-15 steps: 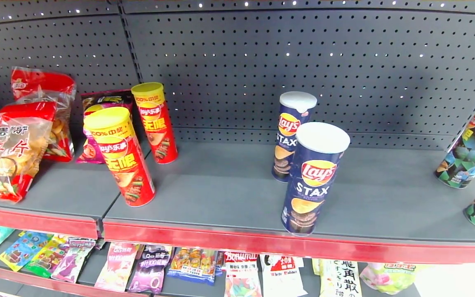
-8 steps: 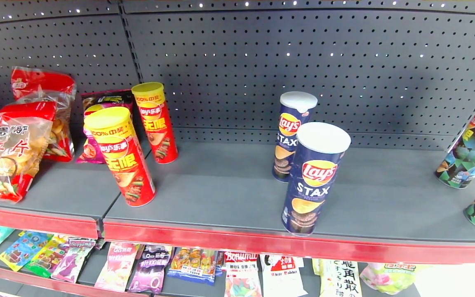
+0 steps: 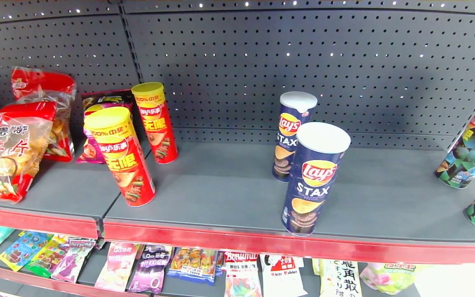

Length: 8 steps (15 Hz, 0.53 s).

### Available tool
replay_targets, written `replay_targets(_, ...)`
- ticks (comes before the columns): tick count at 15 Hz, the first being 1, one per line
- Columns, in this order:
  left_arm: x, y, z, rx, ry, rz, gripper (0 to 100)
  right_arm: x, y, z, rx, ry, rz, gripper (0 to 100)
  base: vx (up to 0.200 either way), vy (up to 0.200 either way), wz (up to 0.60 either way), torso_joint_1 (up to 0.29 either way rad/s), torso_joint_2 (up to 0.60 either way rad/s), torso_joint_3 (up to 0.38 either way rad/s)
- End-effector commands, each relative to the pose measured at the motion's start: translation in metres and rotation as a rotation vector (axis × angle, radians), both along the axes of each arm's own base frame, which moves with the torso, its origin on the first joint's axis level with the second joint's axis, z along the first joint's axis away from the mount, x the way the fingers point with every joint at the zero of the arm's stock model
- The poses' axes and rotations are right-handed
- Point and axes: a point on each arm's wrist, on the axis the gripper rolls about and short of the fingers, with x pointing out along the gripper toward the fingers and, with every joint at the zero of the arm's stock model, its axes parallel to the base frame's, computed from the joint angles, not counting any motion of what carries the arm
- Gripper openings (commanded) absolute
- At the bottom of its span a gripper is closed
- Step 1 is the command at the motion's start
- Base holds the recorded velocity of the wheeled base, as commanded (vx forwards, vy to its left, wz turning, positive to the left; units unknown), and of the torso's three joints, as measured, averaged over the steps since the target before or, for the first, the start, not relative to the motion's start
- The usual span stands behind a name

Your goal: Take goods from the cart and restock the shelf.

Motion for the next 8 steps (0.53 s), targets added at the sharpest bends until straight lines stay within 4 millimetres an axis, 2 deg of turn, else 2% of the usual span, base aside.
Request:
replay_targets(1, 0.000, 0.000, 0.000, -0.001, -0.003, 0.001, 100, 0.000, 0.000, 0.000, -0.001, -0.001, 0.000, 100, 0.000, 0.000, 0.00, 0.000, 0.00, 0.000)
replay_targets(2, 0.000, 0.000, 0.000, -0.001, -0.003, 0.001, 100, 0.000, 0.000, 0.001, 0.006, -0.008, -0.003, 100, 0.000, 0.000, 0.00, 0.000, 0.00, 0.000)
replay_targets(3, 0.000, 0.000, 0.000, -0.001, -0.003, 0.001, 100, -0.002, 0.000, 0.026, 0.066, -0.103, 0.001, 100, 0.000, 0.000, 0.00, 0.000, 0.00, 0.000)
replay_targets(4, 0.000, 0.000, 0.000, -0.001, -0.003, 0.001, 100, 0.000, 0.000, 0.068, 0.158, -0.132, 0.009, 100, 0.000, 0.000, 0.00, 0.000, 0.00, 0.000)
replay_targets(5, 0.000, 0.000, 0.000, -0.001, -0.003, 0.001, 100, 0.006, 0.001, 0.099, 0.210, -0.135, 0.031, 100, 0.000, 0.000, 0.00, 0.000, 0.00, 0.000)
replay_targets(7, 0.000, 0.000, 0.000, -0.001, -0.003, 0.001, 100, 0.019, 0.005, 0.110, 0.173, -0.082, 0.088, 100, 0.000, 0.000, 0.00, 0.000, 0.00, 0.000)
replay_targets(8, 0.000, 0.000, 0.000, -0.001, -0.003, 0.001, 100, 0.044, 0.012, 0.112, 0.141, 0.035, 0.097, 100, 0.000, 0.000, 0.00, 0.000, 0.00, 0.000)
